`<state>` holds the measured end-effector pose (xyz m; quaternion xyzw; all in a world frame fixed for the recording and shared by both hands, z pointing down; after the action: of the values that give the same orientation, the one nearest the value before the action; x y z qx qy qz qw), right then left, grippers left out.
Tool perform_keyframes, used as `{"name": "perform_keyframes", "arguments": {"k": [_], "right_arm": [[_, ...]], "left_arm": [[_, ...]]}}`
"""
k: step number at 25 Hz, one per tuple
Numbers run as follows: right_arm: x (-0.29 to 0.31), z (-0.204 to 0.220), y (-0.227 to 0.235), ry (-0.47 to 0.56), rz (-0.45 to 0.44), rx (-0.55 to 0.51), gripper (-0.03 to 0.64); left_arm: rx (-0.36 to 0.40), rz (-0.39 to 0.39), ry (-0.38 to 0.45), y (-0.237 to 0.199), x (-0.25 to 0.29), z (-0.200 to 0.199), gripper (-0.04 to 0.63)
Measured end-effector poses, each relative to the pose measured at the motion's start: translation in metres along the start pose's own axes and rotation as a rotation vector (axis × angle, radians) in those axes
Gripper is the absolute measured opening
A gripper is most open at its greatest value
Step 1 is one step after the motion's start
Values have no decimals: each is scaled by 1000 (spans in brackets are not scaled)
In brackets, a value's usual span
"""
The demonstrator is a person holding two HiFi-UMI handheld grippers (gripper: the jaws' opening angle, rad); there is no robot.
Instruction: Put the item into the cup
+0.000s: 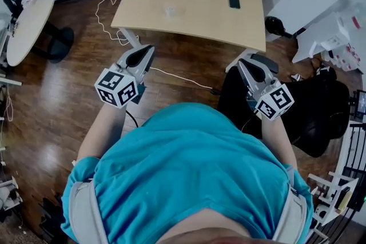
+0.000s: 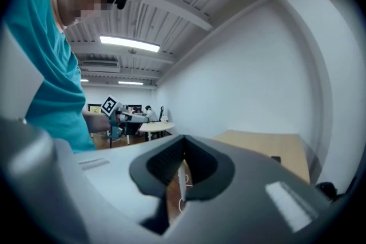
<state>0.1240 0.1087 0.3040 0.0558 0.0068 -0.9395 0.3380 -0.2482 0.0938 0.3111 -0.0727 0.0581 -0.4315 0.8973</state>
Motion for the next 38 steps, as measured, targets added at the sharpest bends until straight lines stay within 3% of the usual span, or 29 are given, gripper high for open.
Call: {"name": "perform_keyframes", "arguments": {"k": [5,10,14,19,23,27,38], "right_arm": [[6,2,-56,3,64,-3,2],[17,13,-113,42,127,96,2],[6,19,-149,45,115,127,0],[-24,6,-151,76,75,137,0],[-60,6,-148,77,44,181,0],[-84,4,-134,68,39,143,0],[-86,-2,-125,48,5,97,0]], "left_arm": [[58,43,12,-5,-77,0,5],[112,95,11,-15,-148,-10,5],[74,74,26,-5,-178,-4,5],[98,80,78,34,-170,-6,5],[33,83,109,71,-161,7,5],[45,101,129,95,-139,12,5],[36,89,119,103,-129,7,5]]}}
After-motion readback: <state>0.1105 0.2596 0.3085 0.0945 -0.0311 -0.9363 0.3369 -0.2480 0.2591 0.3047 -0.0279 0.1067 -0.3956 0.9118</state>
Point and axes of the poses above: the fingertips, and each gripper's own axes: x forward along the fingers, y to its right, z out of its underside, the point moved 8 cm from there along -x, backward along the fingers, and after that the axes turned 11 degrees about y, right-handed, at the moved point
